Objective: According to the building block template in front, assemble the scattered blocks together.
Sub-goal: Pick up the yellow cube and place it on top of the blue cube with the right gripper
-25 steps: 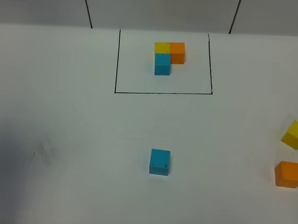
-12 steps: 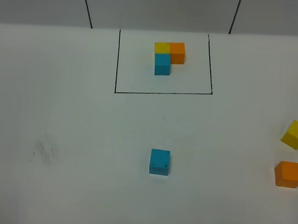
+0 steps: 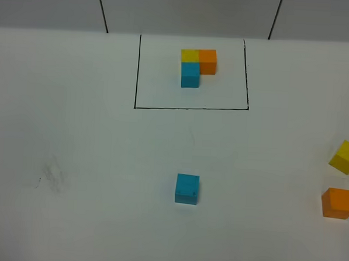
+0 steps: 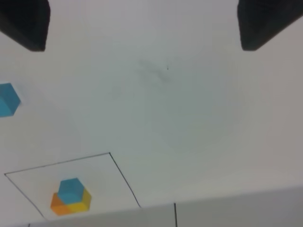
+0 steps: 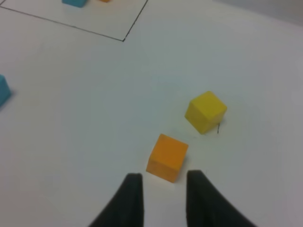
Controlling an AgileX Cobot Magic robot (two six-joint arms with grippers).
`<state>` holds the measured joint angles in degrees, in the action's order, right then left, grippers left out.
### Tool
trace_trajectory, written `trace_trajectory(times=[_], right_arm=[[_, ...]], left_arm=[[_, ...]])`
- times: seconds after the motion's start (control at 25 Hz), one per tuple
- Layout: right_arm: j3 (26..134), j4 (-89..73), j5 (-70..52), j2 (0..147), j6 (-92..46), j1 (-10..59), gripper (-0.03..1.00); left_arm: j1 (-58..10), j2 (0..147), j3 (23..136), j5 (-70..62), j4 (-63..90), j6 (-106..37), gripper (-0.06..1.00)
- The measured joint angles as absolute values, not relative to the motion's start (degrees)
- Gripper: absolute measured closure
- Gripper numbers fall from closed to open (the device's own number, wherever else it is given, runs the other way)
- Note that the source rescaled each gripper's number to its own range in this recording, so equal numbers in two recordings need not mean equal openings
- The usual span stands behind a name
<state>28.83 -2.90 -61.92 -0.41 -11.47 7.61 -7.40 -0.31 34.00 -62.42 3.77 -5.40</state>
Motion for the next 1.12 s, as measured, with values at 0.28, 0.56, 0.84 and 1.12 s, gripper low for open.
trace_trajectory(times=[0.28, 0.56, 0.84, 1.12], right_arm=[[28.8, -2.9, -61.9, -0.4, -11.5, 7.6, 0.97], [28.8, -2.9, -61.9, -0.4, -11.5, 7.6, 0.97], [28.8, -2.9, -61.9, -0.4, -11.5, 7.6, 0.97], [28.8, -2.9, -61.9, -0.4, -11.5, 7.6, 0.97]], left_arm=[[-7.4, -0.4, 29.1, -61.7, 3.6, -4.2, 0.26], [-6.5, -0.4, 29.0, -61.7, 3.6, -4.2, 0.26], [-0.1, -0.4, 29.0, -61.4, 3.6, -4.2, 0.26], [0.1, -0.4, 29.0, -61.4, 3.6, -4.2, 0.26]])
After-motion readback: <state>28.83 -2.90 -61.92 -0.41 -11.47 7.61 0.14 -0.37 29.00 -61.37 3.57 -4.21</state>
